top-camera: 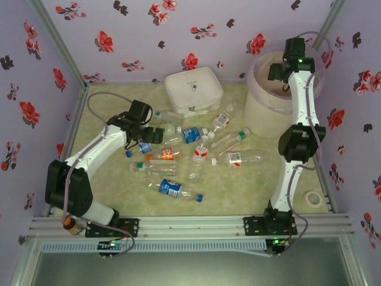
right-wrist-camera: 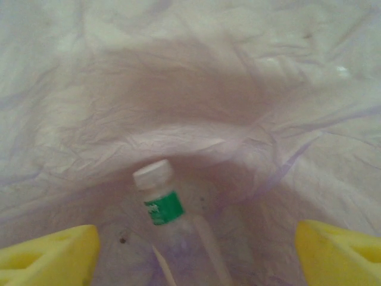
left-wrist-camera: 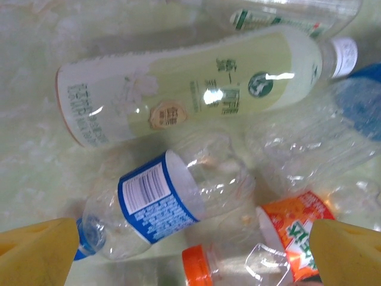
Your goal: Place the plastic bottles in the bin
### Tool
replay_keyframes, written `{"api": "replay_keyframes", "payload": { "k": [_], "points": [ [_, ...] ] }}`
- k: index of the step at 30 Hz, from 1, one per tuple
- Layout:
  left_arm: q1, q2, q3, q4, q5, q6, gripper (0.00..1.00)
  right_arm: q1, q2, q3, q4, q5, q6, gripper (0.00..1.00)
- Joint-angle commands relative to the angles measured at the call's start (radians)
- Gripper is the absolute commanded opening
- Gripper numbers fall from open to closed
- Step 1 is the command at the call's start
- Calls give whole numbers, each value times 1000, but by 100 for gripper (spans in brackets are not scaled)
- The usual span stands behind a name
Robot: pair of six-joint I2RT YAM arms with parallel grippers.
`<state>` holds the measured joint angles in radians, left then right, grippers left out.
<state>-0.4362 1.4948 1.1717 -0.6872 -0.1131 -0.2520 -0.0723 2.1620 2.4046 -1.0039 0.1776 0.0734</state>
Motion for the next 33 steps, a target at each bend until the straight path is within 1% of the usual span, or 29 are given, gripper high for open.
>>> {"api": "replay_keyframes", "payload": {
  "k": [1, 2, 4, 6, 10, 13, 15, 19, 24, 27, 33],
  "points": [
    [14, -33, 0, -121, -20, 80, 100, -5, -79, 38, -35, -12, 3, 97],
    [19, -36, -2, -145, -19, 87, 100, -5, -90, 43, -43, -14, 5, 99],
    [38, -40, -18, -187, -10, 90, 100, -6, -121, 44, -57, -15, 11, 100],
    [64, -47, -53, -189, 4, 87, 100, -6, -153, 38, -69, -25, 22, 100],
    [119, -46, -144, -109, 11, 80, 93, -5, -235, -25, -42, -90, 58, 100],
    [135, -15, -163, -63, 11, 109, 89, -5, -304, -86, -4, -143, 87, 100],
    [134, 0, -169, -34, 11, 140, 89, -4, -348, -126, 19, -164, 101, 100],
    [136, 36, -182, 33, 8, 174, 93, -4, -432, -222, 58, -178, 112, 100],
    [140, 125, -165, 66, 7, 184, 92, -4, -492, -311, 72, -176, 113, 100],
    [140, 163, -164, 85, 10, 186, 88, -5, -515, -343, 83, -196, 121, 100],
    [139, 189, -185, 129, 37, 168, 75, -3, -536, -366, 121, -307, 170, 99]
  ]
}}
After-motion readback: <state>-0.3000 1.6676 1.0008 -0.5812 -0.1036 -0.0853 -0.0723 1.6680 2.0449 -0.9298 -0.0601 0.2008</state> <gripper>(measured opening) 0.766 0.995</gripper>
